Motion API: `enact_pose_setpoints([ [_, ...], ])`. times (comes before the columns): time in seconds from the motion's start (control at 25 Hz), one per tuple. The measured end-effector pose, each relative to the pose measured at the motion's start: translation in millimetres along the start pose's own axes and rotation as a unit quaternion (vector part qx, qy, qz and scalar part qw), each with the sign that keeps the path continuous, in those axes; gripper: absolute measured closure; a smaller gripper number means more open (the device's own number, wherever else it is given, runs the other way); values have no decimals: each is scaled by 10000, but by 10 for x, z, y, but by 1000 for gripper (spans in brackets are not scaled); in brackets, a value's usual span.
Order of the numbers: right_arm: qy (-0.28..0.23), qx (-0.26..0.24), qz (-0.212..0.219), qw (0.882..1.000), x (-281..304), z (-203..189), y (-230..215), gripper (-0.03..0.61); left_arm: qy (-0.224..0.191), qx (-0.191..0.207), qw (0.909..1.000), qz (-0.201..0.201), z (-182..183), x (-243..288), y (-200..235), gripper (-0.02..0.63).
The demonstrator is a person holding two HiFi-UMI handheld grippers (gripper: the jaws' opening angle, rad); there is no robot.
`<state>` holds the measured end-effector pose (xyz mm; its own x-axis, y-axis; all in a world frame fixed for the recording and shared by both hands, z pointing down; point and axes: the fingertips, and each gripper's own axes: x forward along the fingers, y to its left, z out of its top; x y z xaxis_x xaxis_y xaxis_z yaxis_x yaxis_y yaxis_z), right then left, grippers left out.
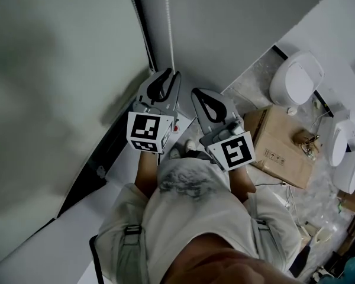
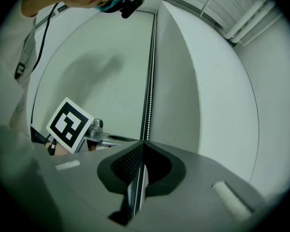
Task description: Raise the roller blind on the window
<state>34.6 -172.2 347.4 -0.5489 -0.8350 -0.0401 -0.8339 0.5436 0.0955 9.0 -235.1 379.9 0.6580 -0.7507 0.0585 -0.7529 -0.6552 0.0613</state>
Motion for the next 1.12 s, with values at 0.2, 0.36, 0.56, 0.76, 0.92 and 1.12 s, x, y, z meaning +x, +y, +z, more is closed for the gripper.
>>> enact_pose_setpoints([
  [0.2,16,4,-66,10000,-68,-7,-62,568,43,15,10000,17,-31,111,-24,532],
  [0.36,28,22,-128,9999,-113,38,-165,568,57,34,10000,-3,30,229,-58,537],
  [0.56,27,44,-173,9998,-148,51,-199,568,59,51,10000,-18,30,298,-75,561],
  [0.76,155,43,-169,9997,-135,-21,-132,568,-3,4,9999,-115,-7,277,-27,565],
  [0.92,36,17,-119,9999,-125,-53,-74,568,-41,-6,9998,-206,-77,259,-61,598],
  [1.12,26,17,-23,10000,-118,-4,-45,568,-10,-129,9993,-361,-64,164,-125,601],
])
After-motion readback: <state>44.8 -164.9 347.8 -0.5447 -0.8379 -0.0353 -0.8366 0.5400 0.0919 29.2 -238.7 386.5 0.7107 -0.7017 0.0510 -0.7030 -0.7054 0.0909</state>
